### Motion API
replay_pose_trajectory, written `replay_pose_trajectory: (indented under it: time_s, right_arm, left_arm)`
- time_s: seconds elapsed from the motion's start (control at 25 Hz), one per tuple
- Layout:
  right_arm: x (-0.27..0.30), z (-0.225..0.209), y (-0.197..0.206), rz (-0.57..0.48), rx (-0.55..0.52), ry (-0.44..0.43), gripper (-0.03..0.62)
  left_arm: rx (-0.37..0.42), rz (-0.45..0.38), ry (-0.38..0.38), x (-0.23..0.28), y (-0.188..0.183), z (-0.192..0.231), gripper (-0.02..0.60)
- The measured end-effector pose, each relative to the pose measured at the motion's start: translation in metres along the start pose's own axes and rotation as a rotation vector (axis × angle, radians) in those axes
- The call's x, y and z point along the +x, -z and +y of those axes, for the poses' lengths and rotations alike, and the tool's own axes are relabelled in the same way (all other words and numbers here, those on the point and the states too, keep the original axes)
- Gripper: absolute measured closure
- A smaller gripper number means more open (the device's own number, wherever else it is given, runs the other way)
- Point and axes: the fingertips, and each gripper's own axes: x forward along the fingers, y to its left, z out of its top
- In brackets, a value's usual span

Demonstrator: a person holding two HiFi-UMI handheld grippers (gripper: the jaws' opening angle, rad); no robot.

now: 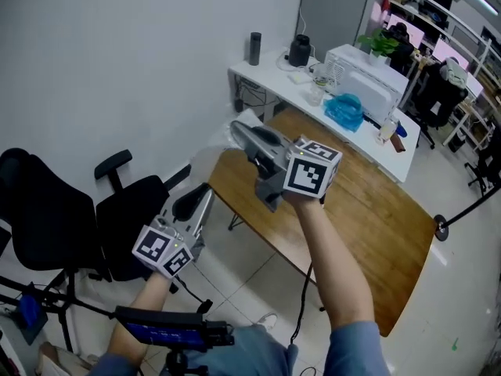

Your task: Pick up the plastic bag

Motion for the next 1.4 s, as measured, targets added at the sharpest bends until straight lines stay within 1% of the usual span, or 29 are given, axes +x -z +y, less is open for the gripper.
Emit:
replay_pose_trajectory:
  time_s: [0.16, 0.32, 0.48, 0.6, 0.84, 1.08, 1.24, 1.4]
  right_arm:
    - [-0.081, -0.019, -0.026, -0.032, -0.057, 0.053, 0.594]
    - [-0.168, -0.04, -0.039, -0.077, -0.042, 0.153, 0.594]
    - [-0.248, -0.054, -0.032, -0.085, -0.067, 0.257, 0.594]
    - [-0.296, -0.061, -0.019, -0.066, -0.054, 0.307, 0.594]
    - [-0.371, -0.066, 0.001, -0.063, -0.008, 0.386, 0.594]
    - [-0.435, -0.063, 0.019, -0.067, 0.041, 0.465, 0.594]
    - [-0.468, -0.061, 0.026, -0.079, 0.062, 0.529, 0.594]
    - [-0.494, -0.063, 0.039, -0.064, 0.087, 0.594, 0.594]
  left_arm:
    - [-0.007, 0.037, 0.084, 0.042, 0.019, -0.052, 0.522]
    - [-0.016, 0.064, 0.155, 0.076, 0.03, -0.101, 0.522]
    - [-0.021, 0.091, 0.217, 0.101, 0.047, -0.143, 0.522]
    - [-0.031, 0.117, 0.248, 0.115, 0.063, -0.169, 0.522]
    - [-0.037, 0.163, 0.317, 0.14, 0.086, -0.215, 0.522]
    - [-0.031, 0.184, 0.382, 0.156, 0.094, -0.256, 0.522]
    - [-0.039, 0.196, 0.437, 0.167, 0.1, -0.274, 0.522]
    - [-0.057, 0.211, 0.499, 0.179, 0.11, -0.285, 0.522]
